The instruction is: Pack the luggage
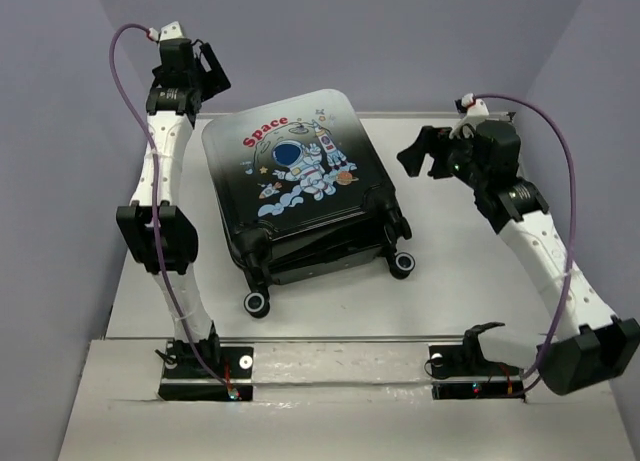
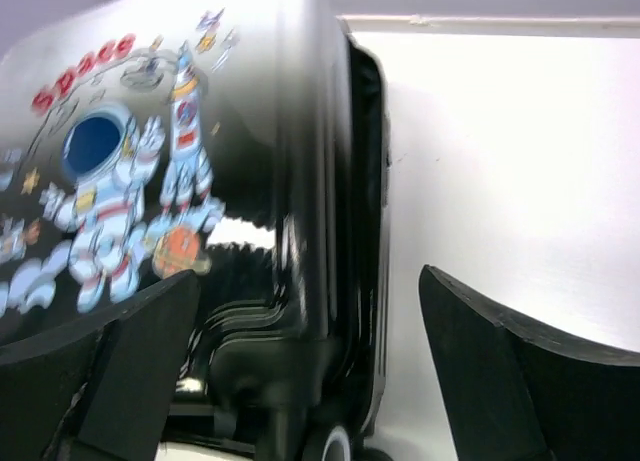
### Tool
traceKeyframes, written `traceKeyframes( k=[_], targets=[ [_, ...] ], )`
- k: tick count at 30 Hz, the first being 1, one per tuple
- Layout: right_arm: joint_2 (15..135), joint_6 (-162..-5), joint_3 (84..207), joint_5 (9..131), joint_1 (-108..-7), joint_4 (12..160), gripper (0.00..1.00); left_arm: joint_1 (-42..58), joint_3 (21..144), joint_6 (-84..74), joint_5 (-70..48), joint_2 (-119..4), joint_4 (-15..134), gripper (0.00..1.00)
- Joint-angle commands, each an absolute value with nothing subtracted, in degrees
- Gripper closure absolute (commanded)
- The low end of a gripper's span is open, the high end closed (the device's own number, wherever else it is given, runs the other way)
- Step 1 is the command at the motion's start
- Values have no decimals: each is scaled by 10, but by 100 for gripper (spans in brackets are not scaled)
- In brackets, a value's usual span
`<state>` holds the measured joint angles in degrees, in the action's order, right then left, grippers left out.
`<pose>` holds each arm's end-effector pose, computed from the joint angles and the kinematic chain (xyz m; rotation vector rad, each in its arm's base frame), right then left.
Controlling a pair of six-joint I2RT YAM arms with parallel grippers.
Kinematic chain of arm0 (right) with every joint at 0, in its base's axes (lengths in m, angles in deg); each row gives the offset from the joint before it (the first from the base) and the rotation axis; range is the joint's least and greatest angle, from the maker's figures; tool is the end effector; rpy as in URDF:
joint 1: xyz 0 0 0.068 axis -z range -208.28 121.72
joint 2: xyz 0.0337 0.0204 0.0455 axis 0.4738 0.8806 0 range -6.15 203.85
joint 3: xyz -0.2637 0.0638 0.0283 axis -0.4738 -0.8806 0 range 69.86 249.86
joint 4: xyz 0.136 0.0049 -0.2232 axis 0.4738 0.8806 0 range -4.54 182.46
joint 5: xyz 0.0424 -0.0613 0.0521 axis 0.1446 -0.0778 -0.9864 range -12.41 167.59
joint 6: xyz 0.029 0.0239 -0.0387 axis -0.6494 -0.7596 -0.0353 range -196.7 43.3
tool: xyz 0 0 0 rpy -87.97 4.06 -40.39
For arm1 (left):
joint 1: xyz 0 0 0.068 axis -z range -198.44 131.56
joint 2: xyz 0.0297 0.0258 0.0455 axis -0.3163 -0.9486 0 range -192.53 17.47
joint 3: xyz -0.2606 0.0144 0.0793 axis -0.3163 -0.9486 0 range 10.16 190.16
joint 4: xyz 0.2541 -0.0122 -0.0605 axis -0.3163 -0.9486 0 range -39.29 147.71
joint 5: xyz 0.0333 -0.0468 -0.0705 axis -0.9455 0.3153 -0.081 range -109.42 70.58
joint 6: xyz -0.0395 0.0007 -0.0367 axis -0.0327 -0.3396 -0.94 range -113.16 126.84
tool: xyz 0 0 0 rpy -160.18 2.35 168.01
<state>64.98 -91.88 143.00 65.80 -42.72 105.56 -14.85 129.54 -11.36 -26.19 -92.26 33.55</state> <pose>0.2702 0.0771 0.3980 -0.1308 1.9122 0.5451 0.4459 -0.0238 0.4347 -0.3145 1.7981 -0.1609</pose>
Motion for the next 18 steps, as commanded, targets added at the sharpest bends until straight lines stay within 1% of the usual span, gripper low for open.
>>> traceKeyframes(
  k=[1,3,6,12,13,14,16,17,18],
  targets=[
    [581,-894,1302,611,-479,1095,1,-179,1370,-138,-134,-955,343,4],
    [536,-905,1255,641,-509,1116,0,-198,1366,-141,-132,-967,358,5],
    [513,-904,1230,692,-558,1153,0,-215,1359,-157,-114,-973,378,5],
    [585,-909,1234,772,-604,1168,0,-223,1336,-168,-96,-979,400,4],
    [596,-911,1243,817,-604,1168,0,-223,1333,-166,-96,-982,400,4],
    [612,-914,1250,832,-610,1168,0,-224,1323,-165,-92,-983,404,3],
    [622,-914,1266,860,-610,1155,12,-225,1312,-163,-89,-981,411,3],
    [624,-913,1273,865,-616,1152,20,-225,1306,-162,-89,-980,414,3],
    [624,-911,1281,872,-616,1146,32,-226,1295,-161,-87,-980,419,3]
  ],
)
